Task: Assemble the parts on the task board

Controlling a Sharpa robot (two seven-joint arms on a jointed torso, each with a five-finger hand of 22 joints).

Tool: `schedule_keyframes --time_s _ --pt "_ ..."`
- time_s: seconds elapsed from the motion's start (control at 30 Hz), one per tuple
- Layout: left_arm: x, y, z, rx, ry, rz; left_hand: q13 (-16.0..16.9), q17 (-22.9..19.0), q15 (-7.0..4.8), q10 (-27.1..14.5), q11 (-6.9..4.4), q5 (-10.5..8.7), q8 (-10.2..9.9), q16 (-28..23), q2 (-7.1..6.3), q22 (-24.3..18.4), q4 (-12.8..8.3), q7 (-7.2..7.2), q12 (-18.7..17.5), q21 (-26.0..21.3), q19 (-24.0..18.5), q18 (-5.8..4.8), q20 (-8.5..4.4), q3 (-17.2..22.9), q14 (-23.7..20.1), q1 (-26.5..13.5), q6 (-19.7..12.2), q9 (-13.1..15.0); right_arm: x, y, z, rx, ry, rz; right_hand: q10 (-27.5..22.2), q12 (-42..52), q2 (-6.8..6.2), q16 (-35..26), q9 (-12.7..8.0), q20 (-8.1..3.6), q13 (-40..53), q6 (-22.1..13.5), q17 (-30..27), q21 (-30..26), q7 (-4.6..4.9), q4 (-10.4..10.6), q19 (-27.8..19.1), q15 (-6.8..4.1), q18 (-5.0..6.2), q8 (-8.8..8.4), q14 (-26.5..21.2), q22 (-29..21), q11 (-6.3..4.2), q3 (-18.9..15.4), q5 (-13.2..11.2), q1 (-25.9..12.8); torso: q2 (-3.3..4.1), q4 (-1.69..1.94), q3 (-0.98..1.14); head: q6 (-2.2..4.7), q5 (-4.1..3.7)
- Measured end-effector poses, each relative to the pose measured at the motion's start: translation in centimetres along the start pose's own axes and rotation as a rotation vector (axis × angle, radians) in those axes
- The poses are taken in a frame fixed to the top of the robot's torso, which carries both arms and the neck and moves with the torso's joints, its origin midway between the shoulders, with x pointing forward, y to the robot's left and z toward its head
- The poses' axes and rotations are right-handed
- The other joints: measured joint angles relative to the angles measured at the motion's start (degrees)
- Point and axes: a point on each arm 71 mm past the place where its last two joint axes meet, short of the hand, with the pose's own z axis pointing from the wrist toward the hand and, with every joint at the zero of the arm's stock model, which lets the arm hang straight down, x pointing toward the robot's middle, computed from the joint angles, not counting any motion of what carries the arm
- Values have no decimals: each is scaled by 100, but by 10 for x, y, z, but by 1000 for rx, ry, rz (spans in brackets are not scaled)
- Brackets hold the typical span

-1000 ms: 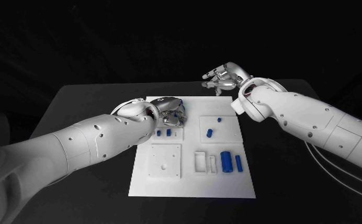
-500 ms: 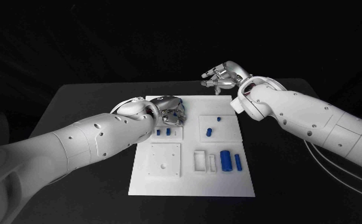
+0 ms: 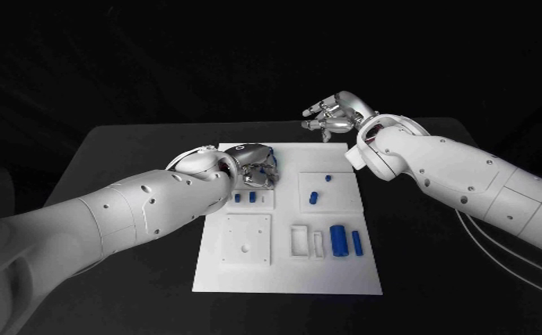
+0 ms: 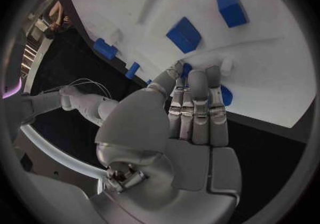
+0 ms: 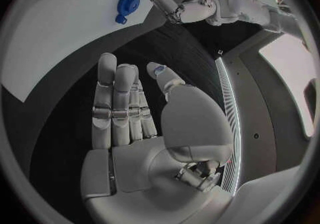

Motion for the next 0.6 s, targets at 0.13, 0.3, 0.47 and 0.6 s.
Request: schedule_keyframes --time_s 0.13,0.3,0.47,0.6 --pt "1 1 -1 2 -7 0 -2 0 -29 74 -66 -2 0 0 -35 -1 6 -2 3 280 -24 2 -43 186 111 52 84 0 0 0 0 0 0 0 0 0 0 0 0 0 0 0 0 0 0 0 0 0 0 0 0 0 0 0 0 0 -1 0 0 2 1" --pt "1 3 -3 4 -20 1 -2 7 -40 77 -67 -23 0 -13 -65 7 13 -2 12 589 -95 0 -69 383 181 82 84 0 0 0 0 0 -1 0 0 0 0 0 0 0 0 0 0 0 0 0 0 0 0 0 0 0 0 0 0 0 -1 0 4 5 -4" --pt "2 6 -6 5 -34 2 -2 27 -53 95 -85 -23 0 -13 -60 17 17 -3 13 670 -94 0 -69 441 234 88 84 0 0 0 0 0 -1 0 0 0 0 0 0 0 0 0 0 0 -1 0 0 0 0 0 0 -1 0 0 0 0 -1 -2 7 16 -4" --pt "2 9 -8 6 -47 3 -2 31 -53 96 -85 -23 0 -13 -73 17 34 -2 13 712 -94 0 -69 459 235 101 84 0 0 0 0 0 -2 -1 0 0 0 0 0 0 0 0 0 0 -1 0 0 0 0 0 0 -1 0 0 0 0 -1 -3 7 26 -4"
